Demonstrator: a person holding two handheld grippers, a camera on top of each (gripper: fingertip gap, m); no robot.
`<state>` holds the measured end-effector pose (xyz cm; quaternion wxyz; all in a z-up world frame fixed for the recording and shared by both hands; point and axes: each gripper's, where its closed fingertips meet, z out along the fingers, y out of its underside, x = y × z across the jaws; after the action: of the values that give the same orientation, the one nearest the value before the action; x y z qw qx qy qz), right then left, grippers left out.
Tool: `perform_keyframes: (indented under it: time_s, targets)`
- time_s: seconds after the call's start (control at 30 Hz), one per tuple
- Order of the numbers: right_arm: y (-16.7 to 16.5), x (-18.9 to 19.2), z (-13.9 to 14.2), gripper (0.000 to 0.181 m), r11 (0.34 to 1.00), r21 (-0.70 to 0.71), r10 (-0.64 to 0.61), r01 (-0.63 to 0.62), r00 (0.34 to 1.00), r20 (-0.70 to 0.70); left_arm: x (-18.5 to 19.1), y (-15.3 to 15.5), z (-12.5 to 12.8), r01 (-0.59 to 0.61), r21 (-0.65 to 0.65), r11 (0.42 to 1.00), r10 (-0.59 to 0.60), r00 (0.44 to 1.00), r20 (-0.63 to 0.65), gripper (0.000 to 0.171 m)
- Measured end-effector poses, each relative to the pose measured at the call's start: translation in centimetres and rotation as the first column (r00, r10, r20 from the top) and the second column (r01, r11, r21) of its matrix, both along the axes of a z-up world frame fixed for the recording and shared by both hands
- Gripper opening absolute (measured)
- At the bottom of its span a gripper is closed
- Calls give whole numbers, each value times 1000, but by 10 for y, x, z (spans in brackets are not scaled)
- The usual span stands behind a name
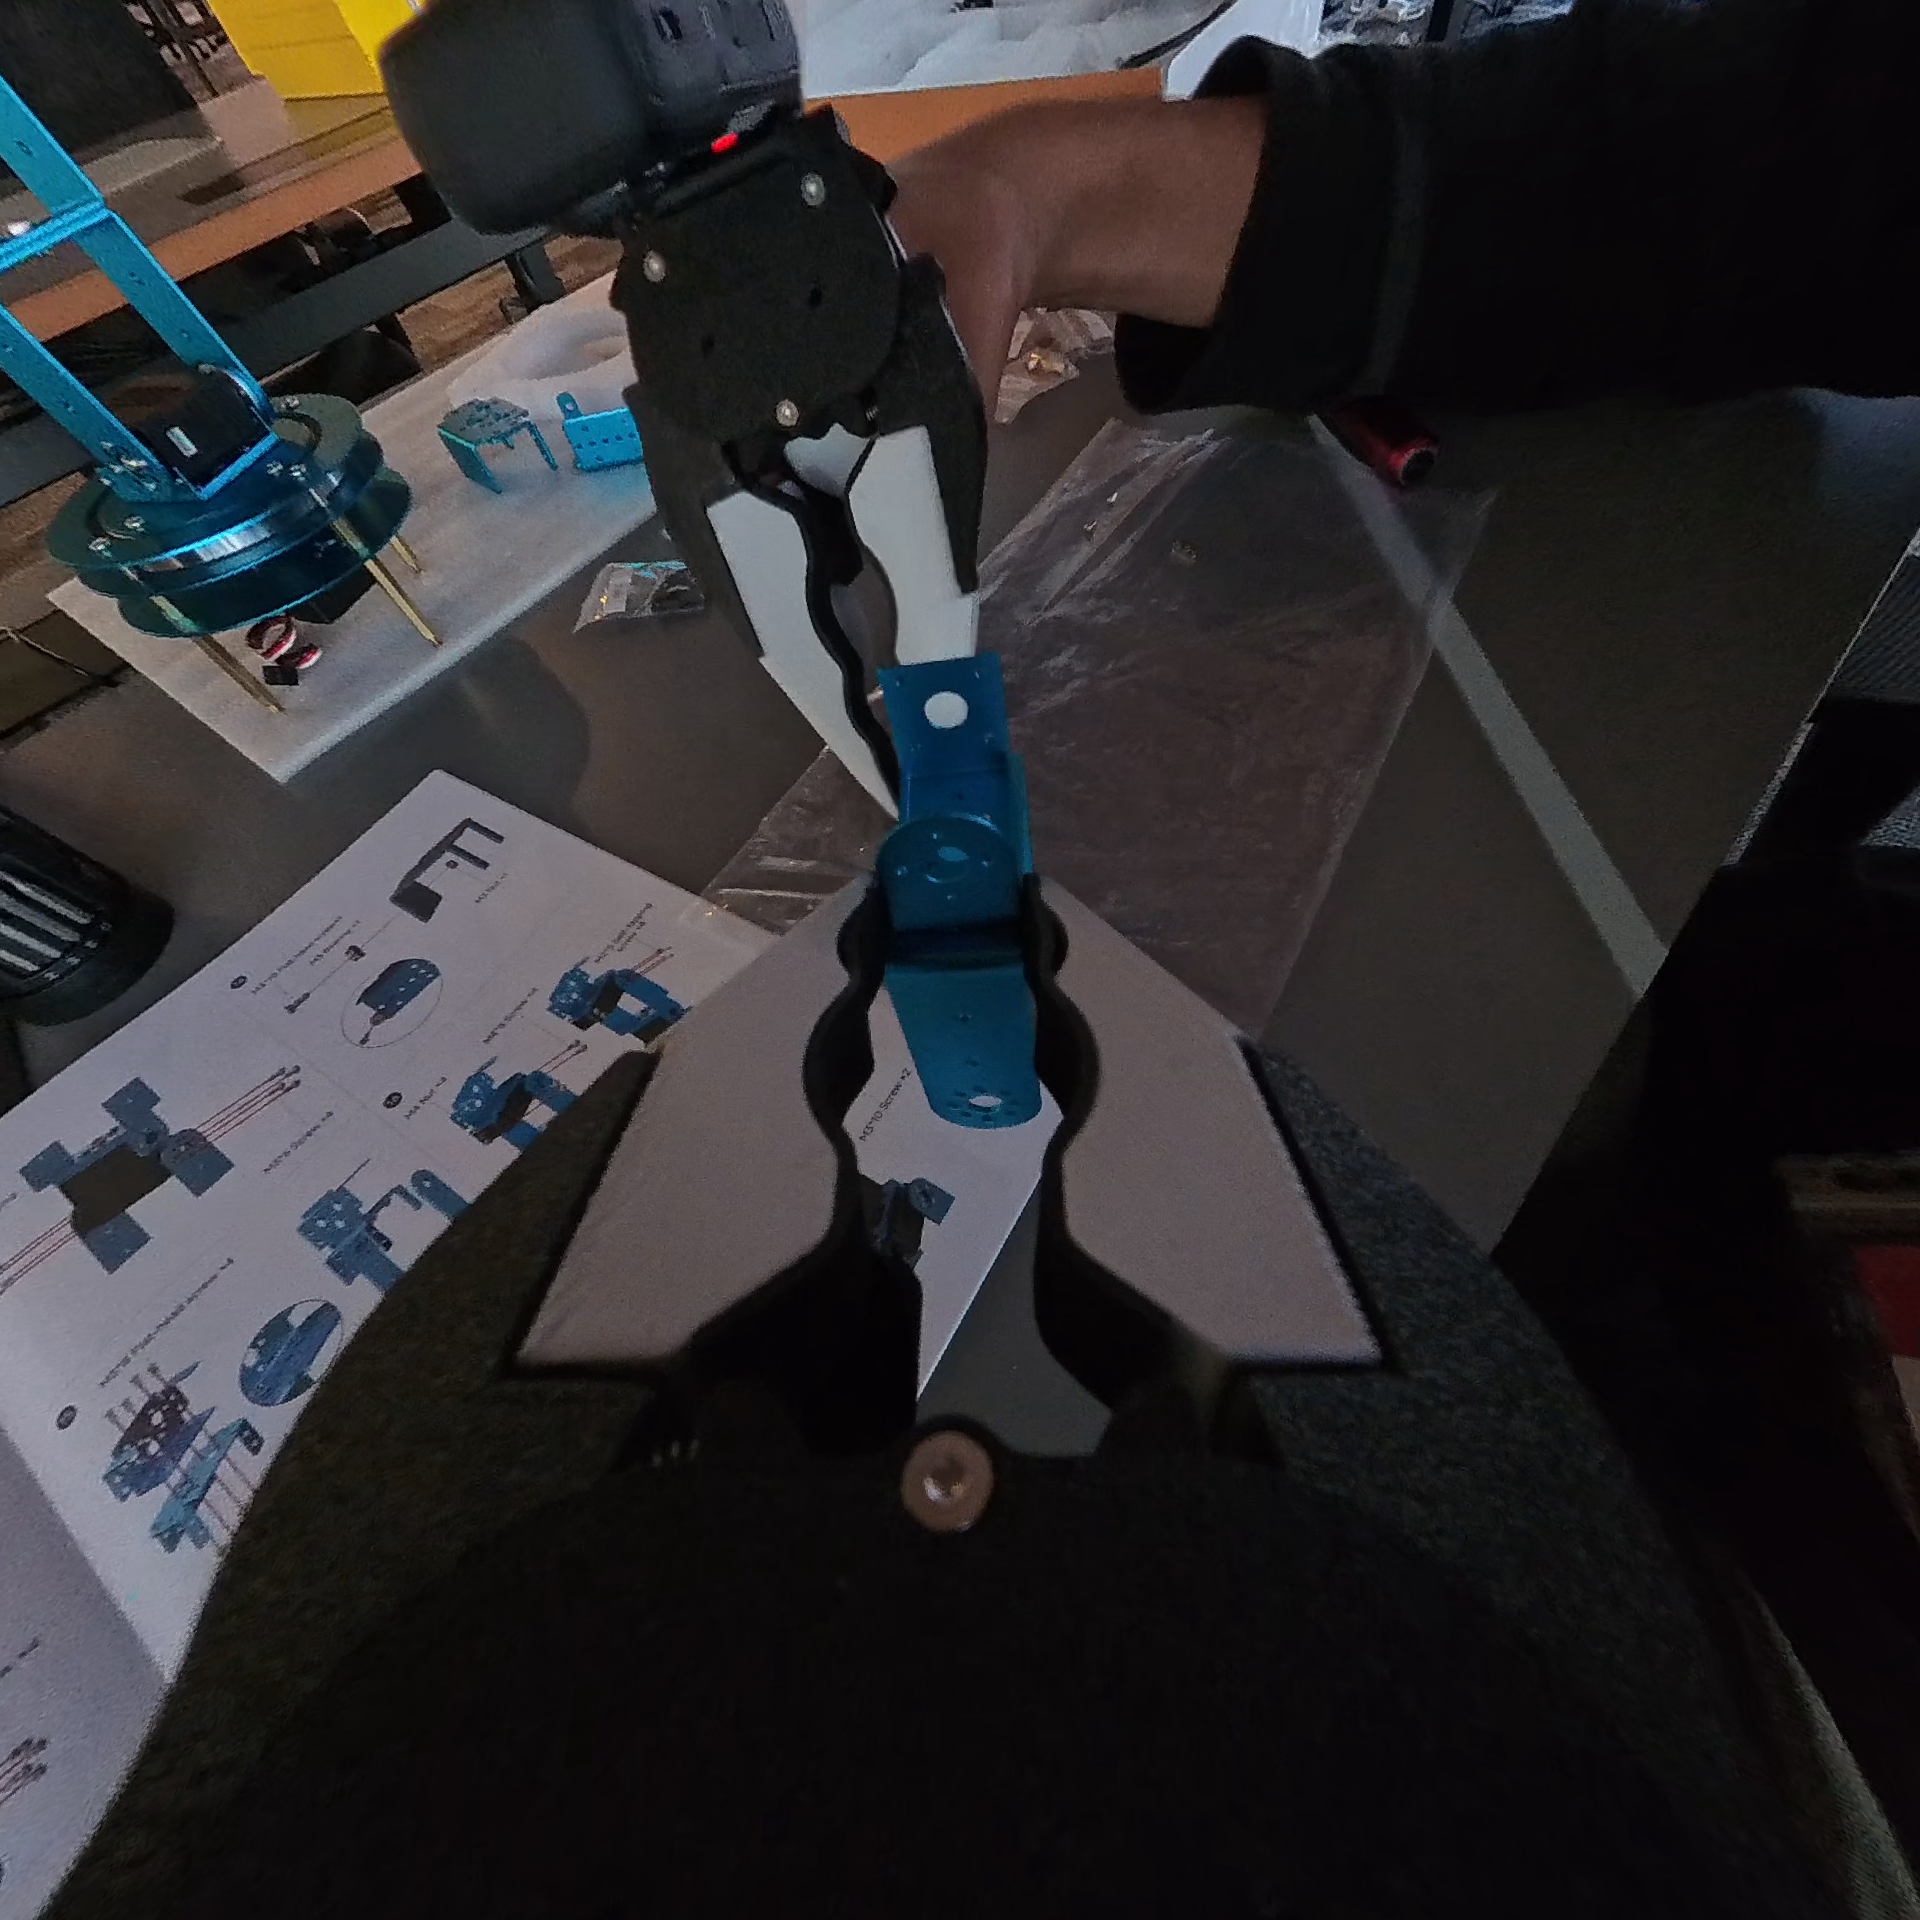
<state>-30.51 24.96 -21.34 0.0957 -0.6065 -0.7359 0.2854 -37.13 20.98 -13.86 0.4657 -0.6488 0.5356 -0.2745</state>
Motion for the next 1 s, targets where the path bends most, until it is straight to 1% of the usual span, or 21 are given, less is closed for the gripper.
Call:
perform_keyframes:
  time_s: [0.13,0.3,0.43,0.57,0.73,0.87,1.0]
  targets:
    - [-2,0,-2,14,1000,0,11,-11,1000,5,1,1,-2,1,-3,1000,-1,1000,-4,25]
    - [-3,6,-1,11,1000,-15,8,-8,1000,22,0,1,-2,2,-7,1000,-2,1000,-2,25]
    - [0,3,0,7,1000,8,0,0,1000,1,0,1,-2,3,-4,1000,-3,1000,-2,25]
    - [6,-3,-1,7,998,57,-7,8,1000,-9,0,0,-1,7,0,1000,-7,1000,-3,25]
    - [5,-2,-4,6,999,34,-15,15,1000,-1,1,-2,1,10,6,1000,-10,1000,-3,25]
    - [6,-2,-4,1,999,49,-18,18,1000,4,2,-2,-1,13,3,1000,-13,1000,-6,25]
    - [5,-5,-4,1,994,106,-7,6,1000,10,1,1,-2,3,0,1000,-3,1000,-3,25]
